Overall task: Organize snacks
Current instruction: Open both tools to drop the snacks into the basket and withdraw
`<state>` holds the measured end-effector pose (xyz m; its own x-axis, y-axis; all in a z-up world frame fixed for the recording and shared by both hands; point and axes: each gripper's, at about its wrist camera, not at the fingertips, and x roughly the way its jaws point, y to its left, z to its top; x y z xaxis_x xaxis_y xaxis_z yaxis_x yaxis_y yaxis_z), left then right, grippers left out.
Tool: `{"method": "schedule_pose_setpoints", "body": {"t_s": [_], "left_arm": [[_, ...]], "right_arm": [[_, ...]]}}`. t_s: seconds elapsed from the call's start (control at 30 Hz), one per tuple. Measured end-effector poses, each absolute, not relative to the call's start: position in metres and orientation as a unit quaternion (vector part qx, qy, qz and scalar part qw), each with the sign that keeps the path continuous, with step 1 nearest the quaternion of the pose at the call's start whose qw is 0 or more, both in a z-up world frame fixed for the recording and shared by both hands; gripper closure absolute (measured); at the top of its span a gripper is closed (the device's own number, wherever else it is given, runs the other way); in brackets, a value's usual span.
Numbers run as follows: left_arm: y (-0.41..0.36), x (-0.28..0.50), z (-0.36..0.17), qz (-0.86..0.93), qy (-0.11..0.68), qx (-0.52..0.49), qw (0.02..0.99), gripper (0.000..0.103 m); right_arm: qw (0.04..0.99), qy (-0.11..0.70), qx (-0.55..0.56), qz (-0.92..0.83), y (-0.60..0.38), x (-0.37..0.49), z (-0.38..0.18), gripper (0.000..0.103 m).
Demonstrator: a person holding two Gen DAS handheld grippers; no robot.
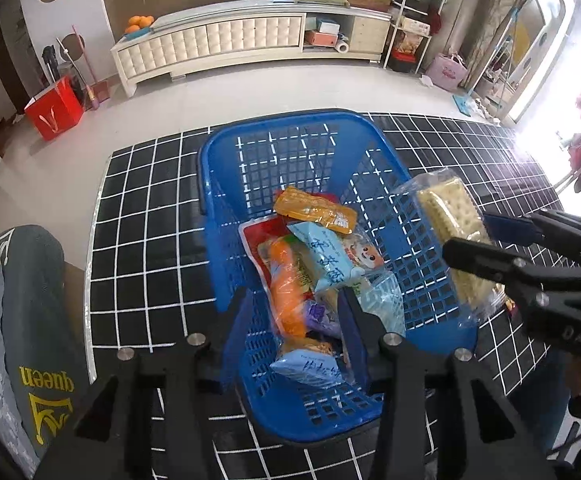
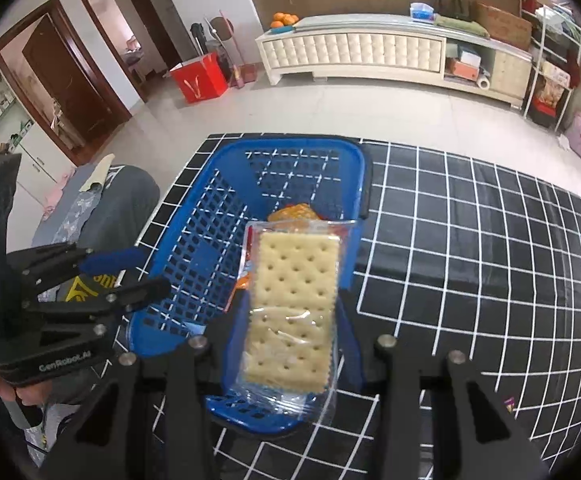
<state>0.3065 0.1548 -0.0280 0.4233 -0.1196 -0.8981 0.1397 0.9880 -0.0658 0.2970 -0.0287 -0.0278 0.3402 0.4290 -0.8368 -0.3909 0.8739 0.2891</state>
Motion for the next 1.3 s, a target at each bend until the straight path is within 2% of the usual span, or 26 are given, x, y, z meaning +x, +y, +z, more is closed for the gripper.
{"method": "schedule_pose_setpoints", "body": {"t_s": [0.27, 0.37, 1.07, 1.17, 1.23, 1.3], "left_arm": [[0.171, 0.281, -0.01, -0.077, 0.512, 0.02, 0.855, 0.06], [0.182, 0.275, -0.005, -0.07, 0.503, 0.022, 0.861, 0.052], [0.25, 0.291, -0.039, -0.05, 0.511, -0.027, 0.858, 0.052], [0.255, 0.292, -0.04, -0.046, 0.511, -0.035, 0.858, 0.052], [0.255, 0.291, -0.038, -0.041, 0.509, -0.037, 0.859, 0.052], [0.255, 0.29, -0.036, -0.037, 0.508, -0.039, 0.859, 0.051]], "right_arm": [[0.812, 0.515, 0.008, 0.274, 0.004, 0.291, -0.018, 0.056], [0.808, 0.519, 0.003, 0.279, 0.017, 0.293, -0.021, 0.056], [0.791, 0.559, -0.047, 0.246, 0.073, 0.32, -0.077, 0.055], [0.791, 0.557, -0.068, 0.244, 0.077, 0.318, -0.079, 0.051], [0.79, 0.555, -0.071, 0.25, 0.076, 0.316, -0.078, 0.037], [0.795, 0.546, -0.072, 0.255, 0.074, 0.312, -0.072, 0.03]]}}
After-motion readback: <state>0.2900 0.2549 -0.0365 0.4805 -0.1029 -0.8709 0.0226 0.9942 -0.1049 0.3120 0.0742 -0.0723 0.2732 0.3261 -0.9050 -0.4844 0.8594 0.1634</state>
